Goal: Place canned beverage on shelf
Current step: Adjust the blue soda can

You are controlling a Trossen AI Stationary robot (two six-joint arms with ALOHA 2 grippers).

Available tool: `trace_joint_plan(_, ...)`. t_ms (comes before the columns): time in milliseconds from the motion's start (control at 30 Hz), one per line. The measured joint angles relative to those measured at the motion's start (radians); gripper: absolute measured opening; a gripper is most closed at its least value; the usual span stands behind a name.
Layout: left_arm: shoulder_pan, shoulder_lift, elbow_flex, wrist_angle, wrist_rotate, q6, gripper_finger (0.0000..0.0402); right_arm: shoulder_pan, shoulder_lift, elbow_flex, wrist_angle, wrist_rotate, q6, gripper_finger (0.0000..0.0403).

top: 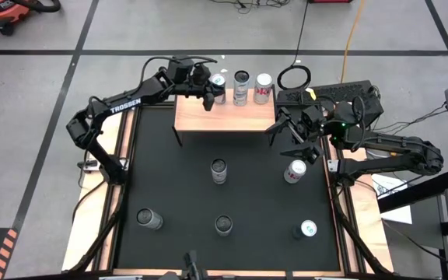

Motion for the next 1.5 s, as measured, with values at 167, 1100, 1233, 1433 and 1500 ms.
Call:
trace_joint_plan(167, 0.000, 0.000, 0.000, -0.054, -0.087, 0.010, 0.0072, 0.000, 0.000, 0.000, 0.000, 0.000, 0.000, 0.0345)
trace_joint_plan(1100, -0.065, -0.104, -0.001, -0.158, -0.199, 0.059, 0.0072, 0.000, 0.000, 0.000, 0.000, 0.000, 0.000, 0.0345)
trace_joint_plan(1233, -0.077, -0.167, 0.000, -0.045, -0.393, 0.059, 0.0072, 0.000, 0.000, 0.000, 0.000, 0.000, -0.009, 0.0345)
trace_joint_plan(1433, -0.042, -0.162, 0.048, 0.002, -0.436, 0.051, 0.0072, 0.000, 0.000, 0.000, 0.000, 0.000, -0.012, 0.0345)
trace_joint_plan(1500, -0.035, -0.142, 0.086, 0.007, -0.437, 0.039, 0.0072, 0.000, 0.000, 0.000, 0.000, 0.000, -0.012, 0.0345)
